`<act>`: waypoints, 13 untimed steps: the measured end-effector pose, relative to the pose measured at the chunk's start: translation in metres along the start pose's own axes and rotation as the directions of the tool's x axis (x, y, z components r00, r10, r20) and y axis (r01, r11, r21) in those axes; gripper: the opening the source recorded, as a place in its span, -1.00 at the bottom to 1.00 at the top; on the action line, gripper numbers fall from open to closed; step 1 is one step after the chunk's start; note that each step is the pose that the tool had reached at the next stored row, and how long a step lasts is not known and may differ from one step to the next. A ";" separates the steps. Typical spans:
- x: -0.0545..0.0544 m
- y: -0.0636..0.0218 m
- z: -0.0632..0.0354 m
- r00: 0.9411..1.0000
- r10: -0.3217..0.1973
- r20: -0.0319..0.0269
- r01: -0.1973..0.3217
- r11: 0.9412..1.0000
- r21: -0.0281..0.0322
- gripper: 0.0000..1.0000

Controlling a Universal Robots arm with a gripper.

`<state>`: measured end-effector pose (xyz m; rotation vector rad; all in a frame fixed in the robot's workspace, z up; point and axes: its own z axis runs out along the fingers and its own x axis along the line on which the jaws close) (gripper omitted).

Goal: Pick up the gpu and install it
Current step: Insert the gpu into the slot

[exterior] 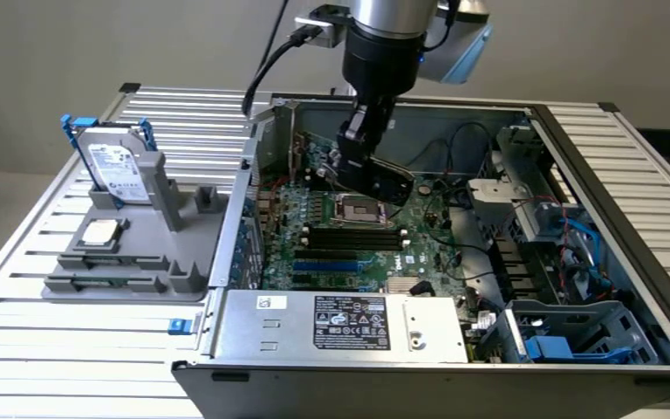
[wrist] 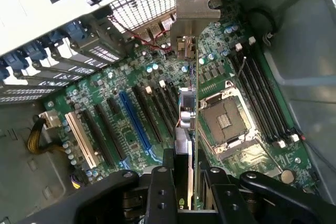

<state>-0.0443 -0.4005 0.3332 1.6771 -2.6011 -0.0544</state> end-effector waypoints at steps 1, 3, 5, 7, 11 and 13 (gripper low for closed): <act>0.000 0.0000 0.0007 1.000 -0.018 -0.001 0.018 1.000 0.000 -0.46; 0.000 -0.0001 0.0021 0.999 -0.054 -0.003 0.054 0.999 0.001 -0.46; 0.000 -0.0002 0.0033 0.996 -0.091 -0.005 0.091 0.996 0.002 -0.46; 0.000 -0.0004 0.0041 0.993 -0.118 -0.006 0.118 0.993 0.004 -0.46; 0.001 -0.0008 0.0051 0.987 -0.163 -0.007 0.163 0.987 0.008 -0.46; 0.001 -0.0009 0.0057 0.982 -0.189 -0.009 0.189 0.982 0.009 -0.46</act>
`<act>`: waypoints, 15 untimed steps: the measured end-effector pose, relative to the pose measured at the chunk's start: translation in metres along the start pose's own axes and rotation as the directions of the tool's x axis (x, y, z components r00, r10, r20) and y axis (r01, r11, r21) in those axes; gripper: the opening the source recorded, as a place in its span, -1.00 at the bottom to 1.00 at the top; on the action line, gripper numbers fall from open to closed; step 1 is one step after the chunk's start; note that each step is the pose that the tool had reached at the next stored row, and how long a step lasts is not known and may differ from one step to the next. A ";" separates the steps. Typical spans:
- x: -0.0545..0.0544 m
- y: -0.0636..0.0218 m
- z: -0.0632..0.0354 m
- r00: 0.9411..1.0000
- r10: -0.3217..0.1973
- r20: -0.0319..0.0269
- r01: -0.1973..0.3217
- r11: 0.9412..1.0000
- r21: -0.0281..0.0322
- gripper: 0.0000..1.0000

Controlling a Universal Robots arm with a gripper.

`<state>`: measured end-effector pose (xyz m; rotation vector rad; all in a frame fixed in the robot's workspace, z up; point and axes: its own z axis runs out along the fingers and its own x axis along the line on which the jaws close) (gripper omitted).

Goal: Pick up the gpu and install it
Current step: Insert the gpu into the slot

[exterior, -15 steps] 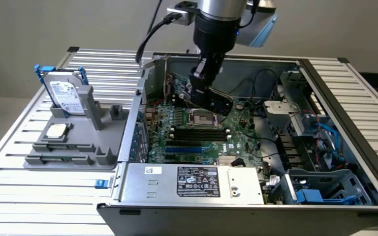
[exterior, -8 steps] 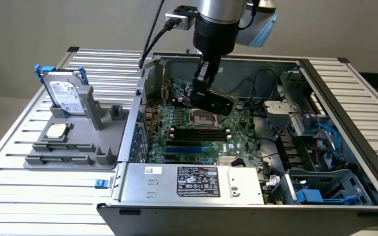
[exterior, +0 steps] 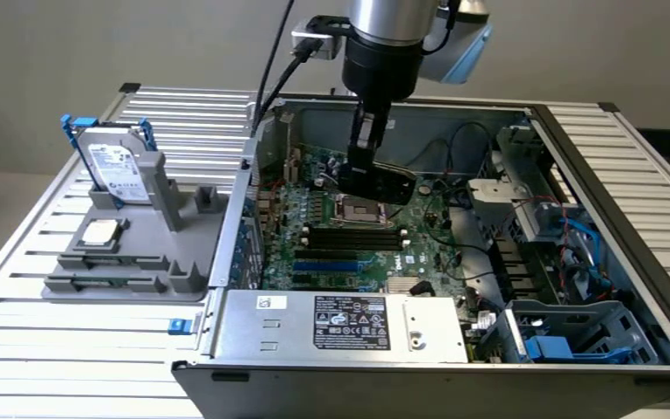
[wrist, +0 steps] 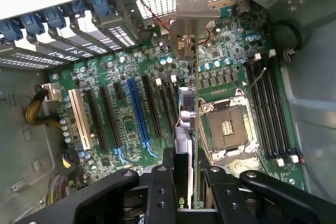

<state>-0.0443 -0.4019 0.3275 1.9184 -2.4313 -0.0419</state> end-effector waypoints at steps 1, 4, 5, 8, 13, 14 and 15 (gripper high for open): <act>0.000 0.0000 0.0003 1.000 -0.011 0.000 0.011 1.000 0.000 -0.46; 0.000 -0.0002 0.0016 0.999 -0.038 -0.002 0.038 0.999 0.002 -0.46; 0.001 -0.0002 0.0018 0.999 -0.047 -0.002 0.047 0.999 0.002 -0.46; 0.001 -0.0003 0.0028 0.997 -0.082 -0.004 0.082 0.997 0.002 -0.46; 0.001 -0.0005 0.0038 0.992 -0.123 -0.008 0.123 0.992 0.003 -0.46; 0.001 -0.0005 0.0038 0.991 -0.130 -0.013 0.130 0.991 0.004 -0.46; 0.001 -0.0005 0.0037 0.990 -0.138 -0.019 0.138 0.990 0.004 -0.46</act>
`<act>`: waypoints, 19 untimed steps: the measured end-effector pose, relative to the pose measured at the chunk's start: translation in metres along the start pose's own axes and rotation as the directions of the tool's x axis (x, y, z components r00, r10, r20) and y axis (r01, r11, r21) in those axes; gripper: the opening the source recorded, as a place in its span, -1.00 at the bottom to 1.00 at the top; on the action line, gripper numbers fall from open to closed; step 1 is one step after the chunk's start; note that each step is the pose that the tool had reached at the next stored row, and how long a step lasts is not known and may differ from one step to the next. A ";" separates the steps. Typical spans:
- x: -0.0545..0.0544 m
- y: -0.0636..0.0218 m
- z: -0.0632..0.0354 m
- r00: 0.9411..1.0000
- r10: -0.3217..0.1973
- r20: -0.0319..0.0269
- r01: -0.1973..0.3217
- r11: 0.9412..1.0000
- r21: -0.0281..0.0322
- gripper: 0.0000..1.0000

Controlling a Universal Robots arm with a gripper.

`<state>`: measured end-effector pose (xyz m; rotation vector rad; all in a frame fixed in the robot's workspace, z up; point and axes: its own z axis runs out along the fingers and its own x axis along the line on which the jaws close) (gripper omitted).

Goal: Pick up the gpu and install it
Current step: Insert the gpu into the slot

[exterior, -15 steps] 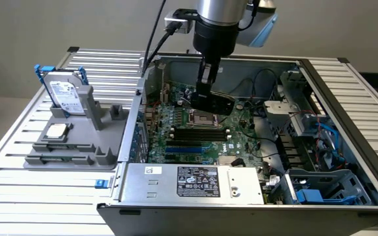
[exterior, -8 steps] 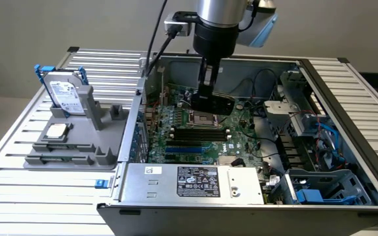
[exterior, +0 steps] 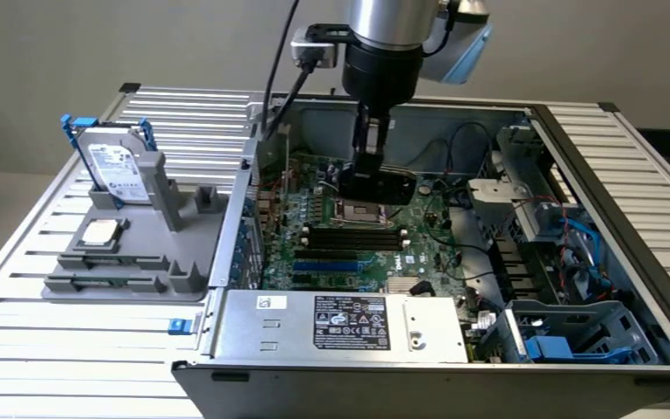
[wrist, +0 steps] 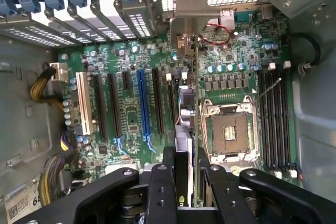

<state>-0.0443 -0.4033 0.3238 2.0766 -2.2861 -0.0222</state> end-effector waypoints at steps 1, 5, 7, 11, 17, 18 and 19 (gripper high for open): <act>0.000 0.0000 0.0002 1.000 -0.008 -0.004 0.008 1.000 0.001 -0.46; 0.000 0.0017 0.0034 0.999 -0.031 -0.007 0.031 0.999 0.009 -0.46; 0.000 0.0035 0.0055 0.999 -0.038 -0.007 0.038 0.999 0.015 -0.46; 0.001 0.0074 0.0088 0.999 -0.045 -0.007 0.045 0.999 0.020 -0.46; 0.004 0.0110 0.0125 0.998 -0.057 -0.007 0.057 0.998 0.021 -0.46; 0.004 0.0116 0.0130 0.998 -0.058 -0.007 0.058 0.998 0.021 -0.46; 0.005 0.0121 0.0133 0.998 -0.060 -0.008 0.060 0.998 0.021 -0.46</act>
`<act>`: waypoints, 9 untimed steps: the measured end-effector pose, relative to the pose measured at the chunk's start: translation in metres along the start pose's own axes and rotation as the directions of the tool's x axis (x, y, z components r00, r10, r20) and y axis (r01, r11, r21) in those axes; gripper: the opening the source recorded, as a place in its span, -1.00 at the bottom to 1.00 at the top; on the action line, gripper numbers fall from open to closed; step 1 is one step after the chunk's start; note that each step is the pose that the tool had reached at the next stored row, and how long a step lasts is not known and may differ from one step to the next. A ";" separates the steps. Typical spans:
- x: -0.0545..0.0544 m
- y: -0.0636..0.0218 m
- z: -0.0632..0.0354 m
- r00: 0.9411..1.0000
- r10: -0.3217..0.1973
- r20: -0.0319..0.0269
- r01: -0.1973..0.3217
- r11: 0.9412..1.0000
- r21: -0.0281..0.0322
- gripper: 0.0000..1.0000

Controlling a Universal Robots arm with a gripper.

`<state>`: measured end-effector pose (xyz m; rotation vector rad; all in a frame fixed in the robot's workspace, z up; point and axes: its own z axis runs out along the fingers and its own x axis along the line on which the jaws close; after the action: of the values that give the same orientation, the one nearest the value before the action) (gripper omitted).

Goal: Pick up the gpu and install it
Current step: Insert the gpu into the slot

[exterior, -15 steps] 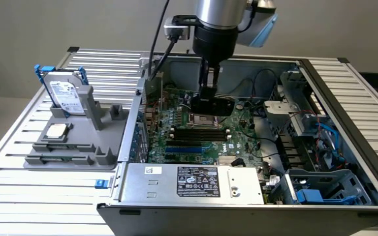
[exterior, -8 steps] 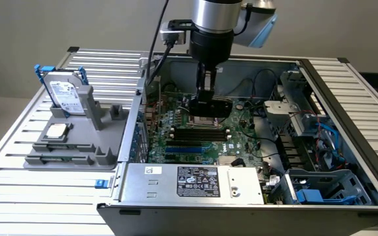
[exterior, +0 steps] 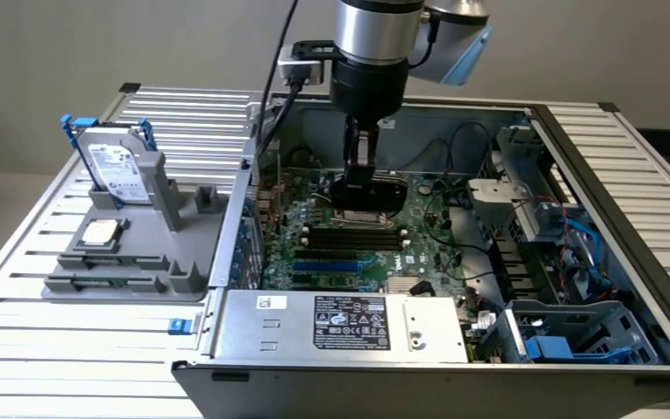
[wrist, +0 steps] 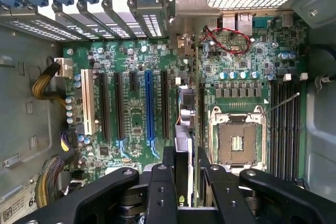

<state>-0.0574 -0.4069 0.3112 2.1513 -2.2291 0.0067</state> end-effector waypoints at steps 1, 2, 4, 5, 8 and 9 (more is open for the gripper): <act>0.000 0.0005 0.0004 1.000 -0.002 0.000 0.002 1.000 0.000 -0.46; 0.001 0.0013 0.0010 1.000 -0.003 0.000 0.003 1.000 0.000 -0.46; 0.002 0.0039 0.0025 1.000 -0.005 0.000 0.005 1.000 0.000 -0.46; 0.002 0.0062 0.0036 1.000 -0.005 0.000 0.005 1.000 0.001 -0.46; 0.003 0.0141 0.0071 1.000 -0.005 0.000 0.005 1.000 0.005 -0.46; 0.003 0.0163 0.0082 1.000 -0.005 0.000 0.005 1.000 0.008 -0.46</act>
<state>-0.0741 -0.4098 0.3036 2.1613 -2.2272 0.0157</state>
